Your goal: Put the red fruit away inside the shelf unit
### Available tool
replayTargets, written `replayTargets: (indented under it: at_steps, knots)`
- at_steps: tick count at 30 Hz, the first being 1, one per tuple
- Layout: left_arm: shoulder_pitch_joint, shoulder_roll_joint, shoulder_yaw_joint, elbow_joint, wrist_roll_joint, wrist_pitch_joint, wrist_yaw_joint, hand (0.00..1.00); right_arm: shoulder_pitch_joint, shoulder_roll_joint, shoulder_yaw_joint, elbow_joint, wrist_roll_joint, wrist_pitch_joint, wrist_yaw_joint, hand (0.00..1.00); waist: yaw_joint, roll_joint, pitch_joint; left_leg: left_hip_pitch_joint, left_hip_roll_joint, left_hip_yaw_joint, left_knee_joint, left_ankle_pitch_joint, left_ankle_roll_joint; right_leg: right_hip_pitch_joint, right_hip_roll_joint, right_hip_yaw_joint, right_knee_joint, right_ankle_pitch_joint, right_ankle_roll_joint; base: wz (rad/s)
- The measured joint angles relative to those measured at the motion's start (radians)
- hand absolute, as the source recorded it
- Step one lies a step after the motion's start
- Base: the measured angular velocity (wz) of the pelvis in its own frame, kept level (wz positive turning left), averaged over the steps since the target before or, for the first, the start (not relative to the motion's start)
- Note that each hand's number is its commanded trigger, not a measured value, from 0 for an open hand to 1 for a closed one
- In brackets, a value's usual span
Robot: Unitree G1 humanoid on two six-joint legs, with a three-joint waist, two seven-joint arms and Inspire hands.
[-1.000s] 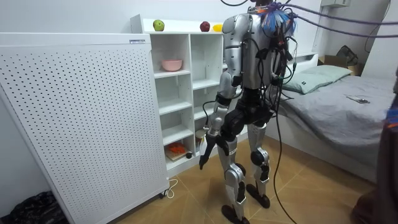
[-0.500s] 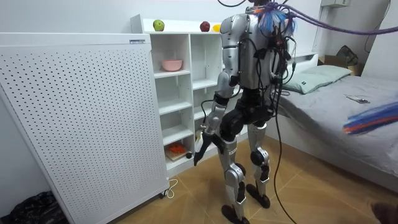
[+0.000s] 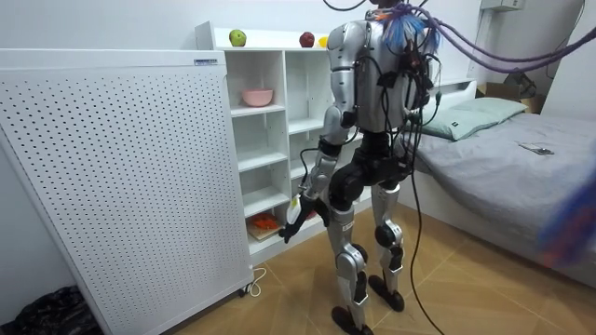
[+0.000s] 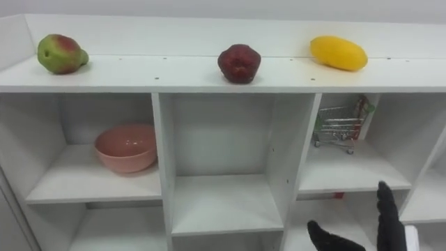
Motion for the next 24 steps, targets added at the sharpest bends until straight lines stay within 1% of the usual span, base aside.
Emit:
replayTargets:
  at_steps: [2,5,7,9,11,13,14,16,19,22,24]
  knots:
    - [0.000,-0.001,-0.008,0.000,0.000,-0.001,-0.003,0.00,-0.004,0.000,0.001,-0.050,0.000,0.000,-0.005,0.00,0.001,0.000,0.0004,-0.002,0.000,-0.001,0.000,0.000,0.000,-0.001,0.000,0.000,0.000,0.000,0.000,0.00]
    - [0.000,0.004,-0.018,0.002,0.000,-0.001,-0.005,0.00,-0.042,-0.003,0.001,-0.078,0.002,-0.022,-0.011,0.00,0.000,-0.002,0.0019,-0.003,0.000,-0.002,0.004,0.000,0.000,0.002,-0.001,-0.001,0.002,0.001,-0.002,0.00]
    - [-0.005,0.005,-0.019,0.003,-0.007,-0.002,-0.005,0.00,-0.071,-0.008,0.006,-0.087,0.008,-0.033,-0.020,0.00,0.002,-0.006,0.0065,-0.007,0.000,-0.004,0.012,0.000,0.000,0.003,-0.001,-0.002,0.002,0.003,-0.004,0.00]
    - [-0.006,0.010,-0.030,0.003,-0.007,-0.006,-0.007,0.00,-0.083,-0.008,0.007,-0.111,0.007,-0.040,-0.029,0.00,0.003,-0.009,0.0093,-0.011,0.000,-0.009,0.014,0.000,0.000,0.001,-0.001,-0.006,0.003,0.003,-0.005,0.04]
    - [-0.004,0.013,-0.038,0.002,-0.007,-0.012,-0.010,0.00,-0.102,-0.015,0.007,-0.138,0.007,-0.042,-0.046,0.00,0.005,-0.010,0.0102,-0.015,0.000,-0.016,0.015,0.000,-0.001,-0.003,0.000,-0.006,0.004,0.004,-0.006,0.00]
    - [-0.007,0.014,-0.037,0.002,0.002,-0.013,-0.020,0.00,-0.150,-0.049,0.007,-0.156,0.007,-0.048,-0.066,0.00,0.013,-0.011,0.0103,-0.021,0.000,-0.019,0.016,0.000,-0.001,-0.006,0.001,-0.006,0.003,0.004,-0.007,0.00]
    - [-0.008,0.015,-0.038,0.002,0.005,-0.013,-0.026,0.00,-0.162,-0.059,0.007,-0.157,0.007,-0.048,-0.071,0.00,0.015,-0.012,0.0100,-0.021,0.000,-0.019,0.015,0.000,-0.001,-0.006,0.001,-0.006,0.002,0.004,-0.007,0.00]
    - [-0.013,0.018,-0.035,0.001,0.020,-0.013,-0.032,0.00,-0.219,-0.094,0.005,-0.160,0.007,-0.049,-0.088,0.00,0.030,-0.017,0.0110,-0.021,0.000,-0.019,0.012,0.001,-0.002,-0.009,0.002,-0.007,0.002,0.004,-0.007,0.00]
    - [-0.020,0.024,-0.035,0.000,0.020,-0.013,-0.034,0.00,-0.281,-0.113,0.006,-0.160,0.007,-0.049,-0.091,0.00,0.037,-0.029,0.0069,-0.020,0.000,-0.028,0.012,0.001,-0.002,-0.009,0.002,-0.012,0.001,0.004,-0.007,0.04]
    - [-0.025,0.032,-0.037,-0.001,0.021,-0.012,-0.049,0.00,-0.324,-0.115,0.007,-0.160,0.008,-0.049,-0.091,0.00,0.054,-0.039,0.0056,-0.016,0.000,-0.037,0.012,0.001,-0.002,-0.003,0.001,-0.027,-0.001,0.004,-0.007,0.06]
    - [-0.026,0.033,-0.037,-0.009,0.030,-0.012,-0.053,0.00,-0.344,-0.115,0.010,-0.160,0.008,-0.049,-0.089,0.00,0.056,-0.043,0.0043,-0.016,0.000,-0.046,0.012,0.001,-0.002,0.000,0.000,-0.037,-0.001,0.004,-0.007,0.10]
